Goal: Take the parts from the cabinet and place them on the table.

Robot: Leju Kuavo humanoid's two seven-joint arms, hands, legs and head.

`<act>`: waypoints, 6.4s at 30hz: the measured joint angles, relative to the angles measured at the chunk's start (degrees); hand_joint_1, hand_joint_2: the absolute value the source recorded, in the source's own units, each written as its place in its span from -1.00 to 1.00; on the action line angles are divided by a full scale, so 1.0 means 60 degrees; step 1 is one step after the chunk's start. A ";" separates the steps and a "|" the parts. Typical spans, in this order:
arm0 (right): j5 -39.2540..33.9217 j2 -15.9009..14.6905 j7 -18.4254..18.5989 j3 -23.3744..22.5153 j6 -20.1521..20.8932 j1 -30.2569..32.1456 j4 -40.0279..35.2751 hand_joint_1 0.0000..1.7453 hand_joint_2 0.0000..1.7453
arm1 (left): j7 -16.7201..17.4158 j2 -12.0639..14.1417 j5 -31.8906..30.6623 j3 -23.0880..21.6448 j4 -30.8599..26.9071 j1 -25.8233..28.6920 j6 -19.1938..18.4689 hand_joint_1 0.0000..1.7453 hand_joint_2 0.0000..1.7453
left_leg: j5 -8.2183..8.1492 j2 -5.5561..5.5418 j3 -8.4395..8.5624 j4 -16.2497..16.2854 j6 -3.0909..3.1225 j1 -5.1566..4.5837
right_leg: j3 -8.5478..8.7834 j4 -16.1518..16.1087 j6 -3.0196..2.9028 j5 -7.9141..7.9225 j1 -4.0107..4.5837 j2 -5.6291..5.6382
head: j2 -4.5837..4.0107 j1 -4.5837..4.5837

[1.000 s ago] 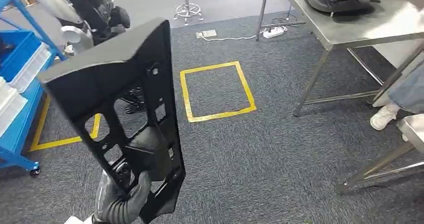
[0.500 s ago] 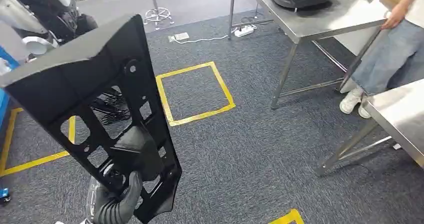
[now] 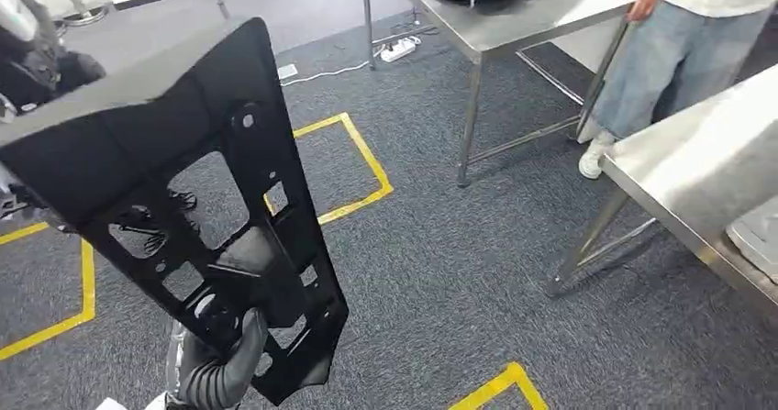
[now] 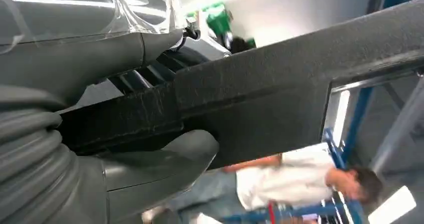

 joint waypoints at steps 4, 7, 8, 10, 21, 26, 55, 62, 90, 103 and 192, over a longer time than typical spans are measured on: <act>-0.0044 0.0004 0.0113 0.0000 0.0044 0.0015 0.0000 -1.00 -1.00 | -0.0015 -0.0026 0.0058 -0.0047 0.0226 -0.0056 -0.0149 1.00 1.00 | 0.0215 -0.0151 -0.0531 0.0716 0.0272 -0.0164 | 0.0006 0.0000 -0.0065 0.0020 0.0136 0.0478 | 0.0000 -0.0011; -0.0120 0.0080 0.0149 0.0000 0.0062 0.0023 0.0000 -1.00 -1.00 | -0.0066 -0.0058 0.0058 -0.0087 0.0317 -0.0229 -0.0258 1.00 1.00 | 0.1364 -0.0863 0.0473 -0.1813 0.0621 -0.0430 | 0.0004 -0.0020 -0.0087 0.0049 0.0089 0.0755 | 0.0000 -0.0011; -0.0135 0.0102 0.0153 -0.0004 0.0033 -0.0007 0.0000 -1.00 -1.00 | -0.0076 -0.0066 0.0055 -0.0091 0.0342 -0.0243 -0.0309 1.00 1.00 | 0.1336 -0.0867 0.0501 -0.1943 0.0668 -0.0426 | -0.0012 -0.0025 -0.0048 0.0075 0.0115 0.0834 | 0.0000 -0.0011; -0.0190 0.0149 0.0189 -0.0007 0.0033 0.0040 0.0000 -1.00 -1.00 | -0.0076 -0.0069 0.0051 -0.0117 0.0393 -0.0253 -0.0397 1.00 1.00 | 0.1336 -0.0757 0.0510 -0.1942 0.0726 -0.0479 | -0.0062 -0.0078 0.0040 0.0105 0.0050 0.0930 | 0.0000 -0.0026; -0.0189 0.0204 0.0266 -0.0011 0.0095 0.0075 0.0004 -1.00 -1.00 | -0.0102 -0.0127 -0.0058 -0.0160 0.0699 -0.0244 -0.0670 1.00 1.00 | 0.1552 0.0264 0.0723 -0.2402 0.0597 -0.0282 | -0.0125 0.0427 0.0463 -0.0086 0.0004 -0.0345 | 0.0000 0.0040; -0.0091 0.0266 0.0164 -0.0015 0.0077 0.0080 0.0004 -1.00 -1.00 | -0.0044 -0.0120 -0.0113 -0.0131 0.0801 -0.0204 -0.0772 1.00 1.00 | 0.1393 0.0629 0.0755 -0.2254 0.0334 -0.0337 | 0.0171 -0.0268 0.0059 0.0053 0.0115 -0.0374 | 0.0000 0.0018; -0.0171 0.0255 0.0452 -0.0015 0.0313 0.0111 0.0015 -1.00 -1.00 | 0.0339 -0.0157 -0.0601 -0.0247 0.0976 -0.0200 -0.0768 1.00 1.00 | 0.1137 0.0465 0.0949 -0.2189 0.0099 -0.0164 | 0.0002 -0.0026 0.0235 -0.0016 -0.0097 -0.0469 | 0.0000 0.0077; -0.0131 0.0299 0.0543 -0.0018 0.0186 0.0083 0.0015 -1.00 -1.00 | -0.0018 -0.0160 -0.0237 -0.0288 0.1111 -0.0207 -0.0947 1.00 1.00 | -0.0325 -0.0027 -0.0226 0.0591 0.0032 -0.0030 | -0.0075 -0.0028 -0.0069 0.0079 0.0014 0.0089 | 0.0000 0.0011; -0.0150 0.0393 -0.0007 -0.0026 -0.0200 0.0070 0.0015 -1.00 -1.00 | 0.0809 -0.0368 -0.0262 -0.0200 0.1162 -0.1040 -0.1111 1.00 1.00 | 0.0628 0.0207 0.0471 -0.1224 0.0015 0.0068 | -0.0194 0.0330 0.0197 -0.0114 -0.0228 -0.0102 | 0.0000 -0.0058; -0.0291 0.0470 0.0080 -0.0029 -0.0204 0.0123 0.0015 -1.00 -1.00 | 0.1089 -0.0426 0.0506 -0.0459 0.1147 -0.1676 -0.1315 1.00 1.00 | 0.1138 -0.0543 0.0627 -0.1817 0.0742 -0.0391 | -0.0394 0.0165 0.0194 0.0216 -0.0006 0.1168 | 0.0000 -0.0098; 0.0452 0.0375 0.0055 0.0110 -0.0022 0.0009 0.0011 -1.00 -1.00 | 0.1419 -0.0346 0.0156 -0.0834 0.0921 -0.2147 -0.1493 1.00 1.00 | 0.0826 -0.0221 0.0657 -0.1960 0.0338 -0.0156 | -0.0044 -0.0366 0.0188 0.0374 0.0013 0.0243 | 0.0000 -0.0102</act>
